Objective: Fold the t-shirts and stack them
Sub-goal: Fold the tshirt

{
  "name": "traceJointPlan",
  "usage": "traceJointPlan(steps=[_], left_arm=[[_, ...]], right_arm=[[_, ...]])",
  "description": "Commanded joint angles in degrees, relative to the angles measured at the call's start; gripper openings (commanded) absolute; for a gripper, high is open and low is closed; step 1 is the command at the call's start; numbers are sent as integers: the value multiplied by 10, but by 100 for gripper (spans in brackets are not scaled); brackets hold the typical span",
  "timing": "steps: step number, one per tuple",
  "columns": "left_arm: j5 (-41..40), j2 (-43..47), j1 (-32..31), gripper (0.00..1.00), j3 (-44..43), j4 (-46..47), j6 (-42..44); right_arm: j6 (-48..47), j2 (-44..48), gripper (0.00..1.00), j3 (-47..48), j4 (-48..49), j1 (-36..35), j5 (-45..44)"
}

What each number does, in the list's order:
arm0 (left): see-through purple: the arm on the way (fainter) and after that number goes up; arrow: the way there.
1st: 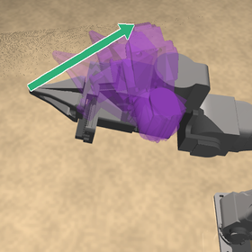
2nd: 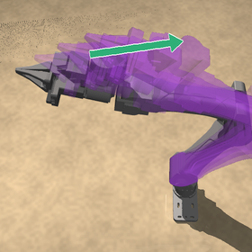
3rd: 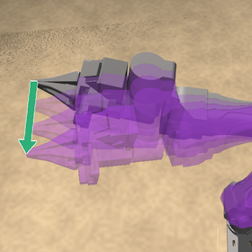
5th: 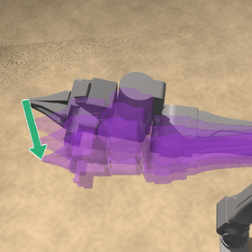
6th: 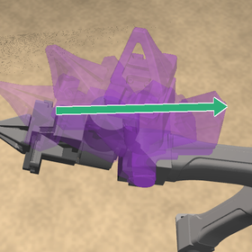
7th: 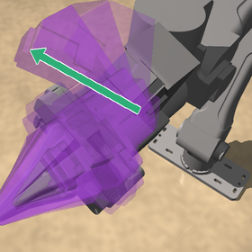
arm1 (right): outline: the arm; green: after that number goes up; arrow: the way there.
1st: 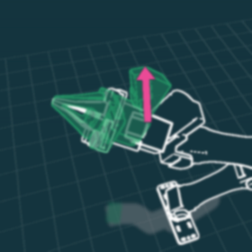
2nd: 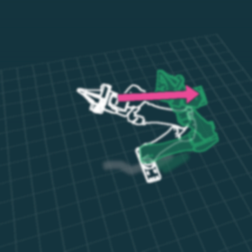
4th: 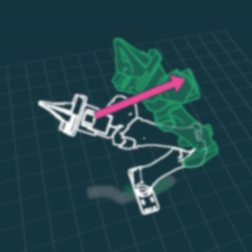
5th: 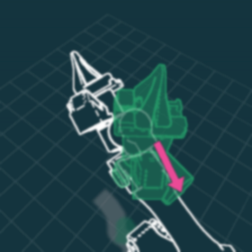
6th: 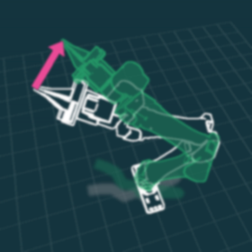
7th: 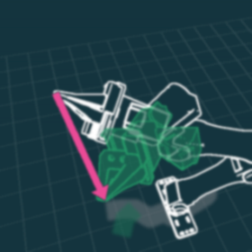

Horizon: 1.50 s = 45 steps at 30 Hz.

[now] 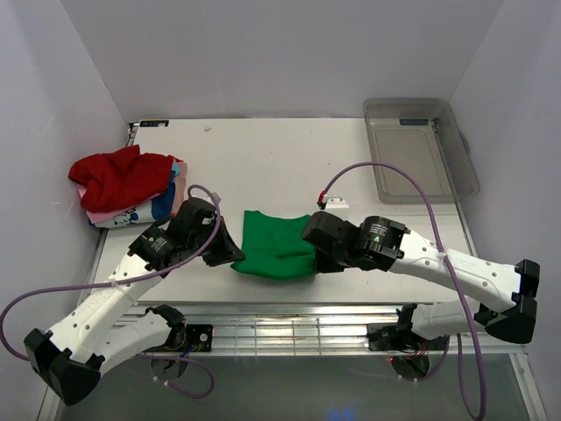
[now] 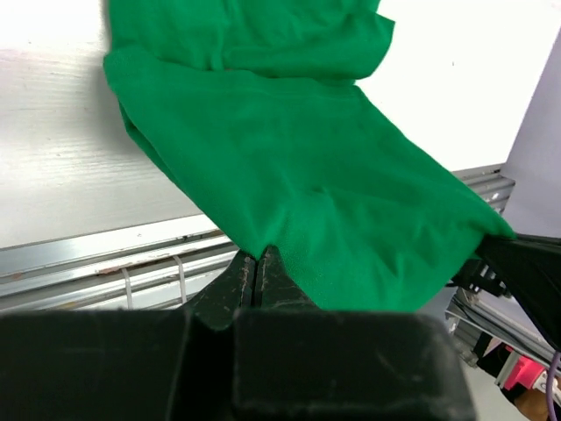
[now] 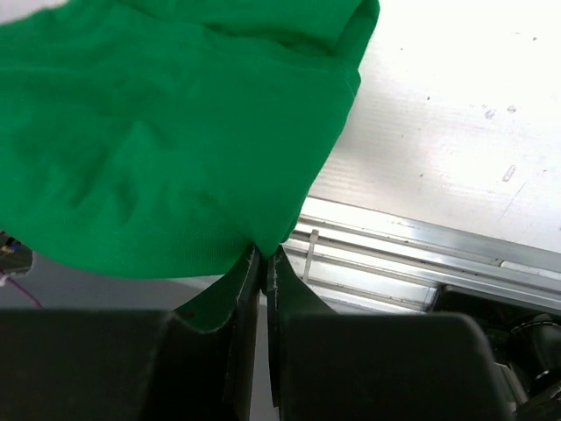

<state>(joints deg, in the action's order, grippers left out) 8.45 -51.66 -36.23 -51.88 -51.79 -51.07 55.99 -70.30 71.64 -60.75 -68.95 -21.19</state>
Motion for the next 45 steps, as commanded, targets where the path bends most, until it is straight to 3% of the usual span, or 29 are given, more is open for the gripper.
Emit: traceJointPlan(steps=[1,20,36,45], left_arm=[[-23,-19,-1,0,-4,29,-3],[-72,-146,12,0,8,131,3],[-76,-215,69,0,15,187,26],[-38,-373,93,0,-35,263,75]], right_arm=[[6,-18,8,30,-19,9,-61],[-161,-91,8,-49,139,163,-34],[-284,-214,8,14,226,246,4],[-325,-319,8,94,241,280,24]])
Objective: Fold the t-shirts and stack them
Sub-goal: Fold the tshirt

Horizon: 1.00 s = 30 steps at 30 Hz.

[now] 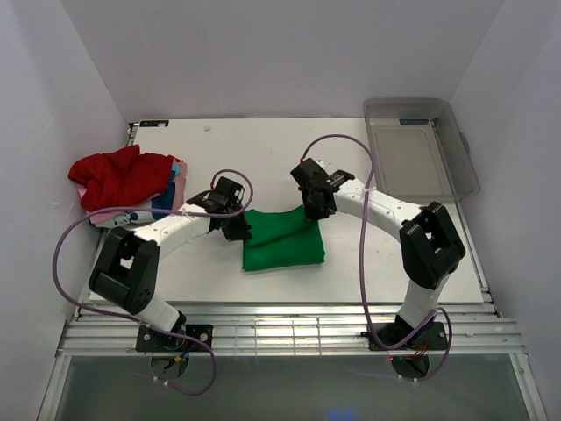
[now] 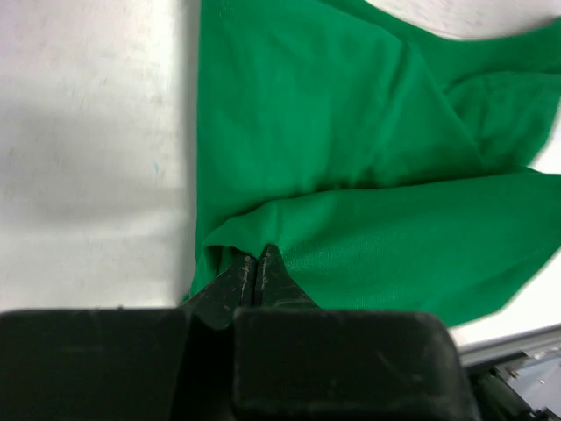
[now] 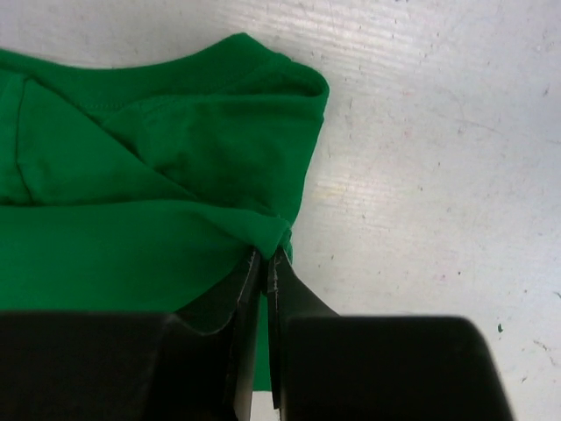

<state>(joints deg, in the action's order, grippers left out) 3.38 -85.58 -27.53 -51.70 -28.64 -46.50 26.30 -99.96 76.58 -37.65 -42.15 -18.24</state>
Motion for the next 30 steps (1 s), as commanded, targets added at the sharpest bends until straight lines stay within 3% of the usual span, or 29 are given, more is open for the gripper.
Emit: traceJointPlan(steps=[1,12,13,14,15,16,19,21,22,23,26,27,29,30], left_arm=[[14,-46,7,0,-45,34,32],[-21,-84,32,0,-116,19,39],[-25,-84,33,2,-132,17,38],[-25,-82,33,10,-141,13,36],[-25,-80,33,19,-151,12,36],[-43,-78,33,37,-161,11,35],[-55,-65,33,57,-203,-4,31],[-62,-48,32,58,-223,-13,32],[-62,-40,32,59,-226,-14,33],[-60,-32,29,60,-227,-13,32],[-37,-5,17,58,-215,-6,27],[-35,1,12,56,-198,-5,27],[-14,3,-2,51,-176,1,30],[-14,3,-6,49,-150,0,30]], right_arm=[[-31,-28,8,49,10,12,-6],[-23,-89,8,83,-1,37,-15],[-21,-91,8,88,-8,39,-27],[-19,-94,8,99,-15,41,-32],[-15,-95,19,105,-33,44,-38],[-16,-95,25,111,-41,45,-49],[-16,-68,47,127,-56,45,-80],[-20,-27,59,122,-42,44,-89],[-29,-13,70,118,-36,44,-84],[-35,2,71,112,-26,44,-74],[-56,48,63,78,21,43,6],[-57,53,50,68,26,43,28],[-57,51,37,61,32,43,99],[-58,45,22,56,37,42,129]])
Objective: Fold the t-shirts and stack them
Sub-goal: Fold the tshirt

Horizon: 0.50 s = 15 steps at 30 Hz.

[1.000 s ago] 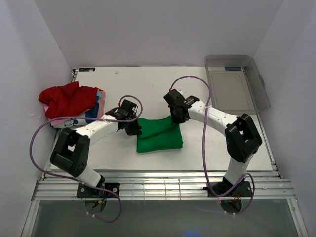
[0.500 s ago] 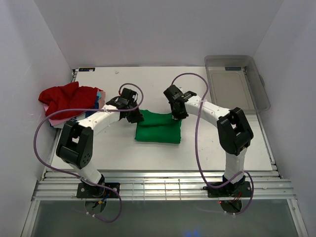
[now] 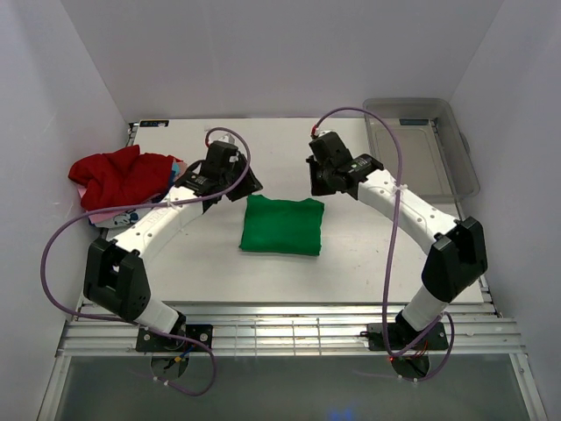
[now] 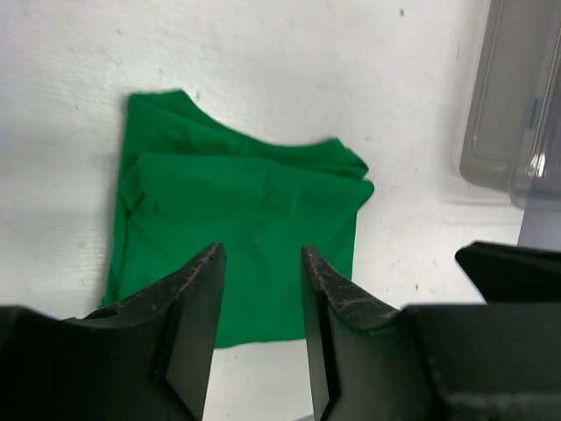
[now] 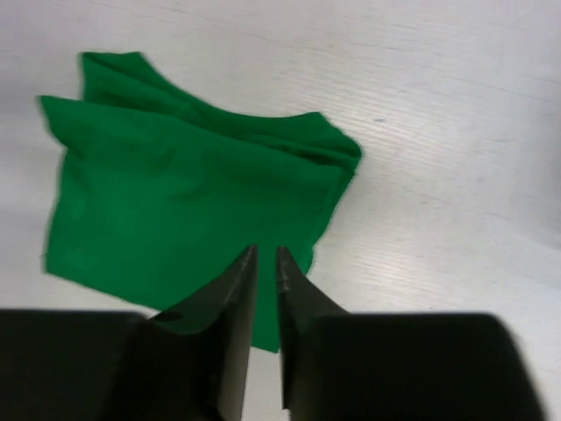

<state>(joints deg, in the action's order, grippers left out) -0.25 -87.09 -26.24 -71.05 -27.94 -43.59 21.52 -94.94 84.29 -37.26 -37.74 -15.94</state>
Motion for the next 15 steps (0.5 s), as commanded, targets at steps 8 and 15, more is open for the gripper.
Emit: traceJointPlan(steps=[8,15], left_arm=[[-12,49,-18,63,135,-10,31],[0,59,-7,98,154,14,51]], right_arm=[[51,-10,9,-100,82,-10,188],[62,-73,8,-117,20,-13,132]])
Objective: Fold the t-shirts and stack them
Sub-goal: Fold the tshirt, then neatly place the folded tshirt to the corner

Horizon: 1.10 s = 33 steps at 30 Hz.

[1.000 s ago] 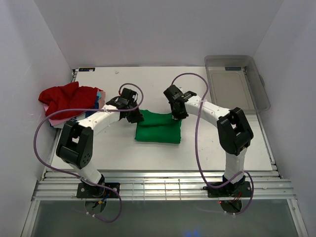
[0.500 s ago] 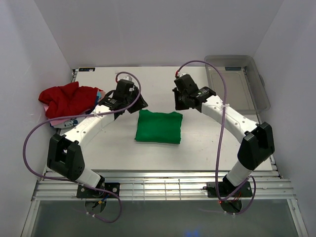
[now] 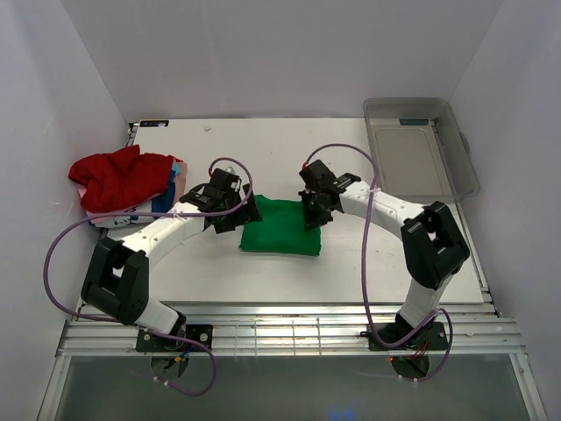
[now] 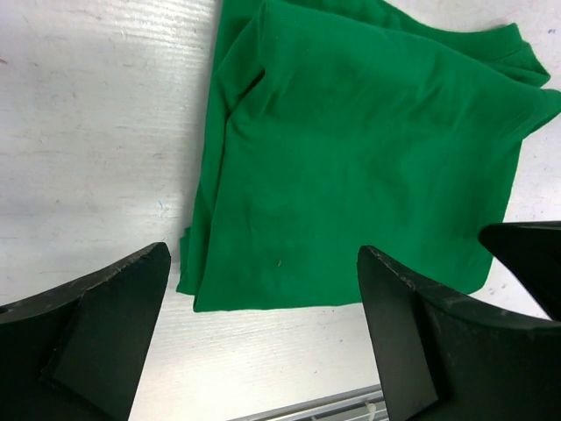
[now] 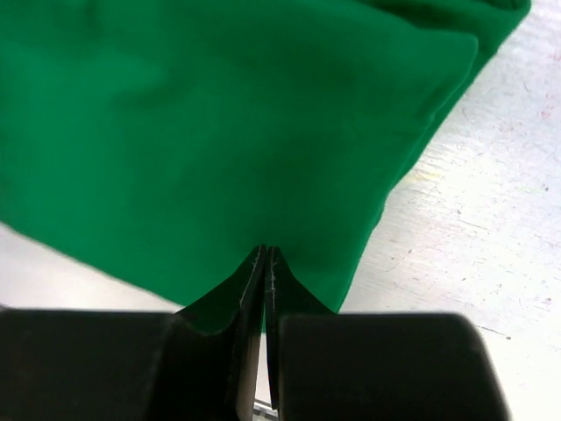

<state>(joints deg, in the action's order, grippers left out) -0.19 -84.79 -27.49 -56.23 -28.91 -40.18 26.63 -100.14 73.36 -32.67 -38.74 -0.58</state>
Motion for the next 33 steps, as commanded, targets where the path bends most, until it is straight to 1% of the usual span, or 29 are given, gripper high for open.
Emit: traceJointPlan(steps=[1,3,7,17,19,24,28,33], left_arm=[[1,35,9,98,8,31,18],[1,25,13,98,13,34,25],[48,4,38,98,34,70,36],[91,-41,57,98,65,162,68],[119,-49,60,98,71,186,65],[125,-85,60,98,87,215,60],[148,-117,60,98,105,242,54],[180,-136,51,98,130,285,16]], right_arm=[[13,-25,8,-11,-27,-3,-28],[15,-35,8,-22,-24,-5,-28],[18,-50,8,-30,-17,-5,-26],[18,-64,8,-23,-21,-11,-28],[18,-62,8,-21,-25,-12,-32],[16,-65,8,-11,-34,-15,-35],[17,-71,8,-4,-35,-19,-36],[18,-87,8,1,-32,-20,-34]])
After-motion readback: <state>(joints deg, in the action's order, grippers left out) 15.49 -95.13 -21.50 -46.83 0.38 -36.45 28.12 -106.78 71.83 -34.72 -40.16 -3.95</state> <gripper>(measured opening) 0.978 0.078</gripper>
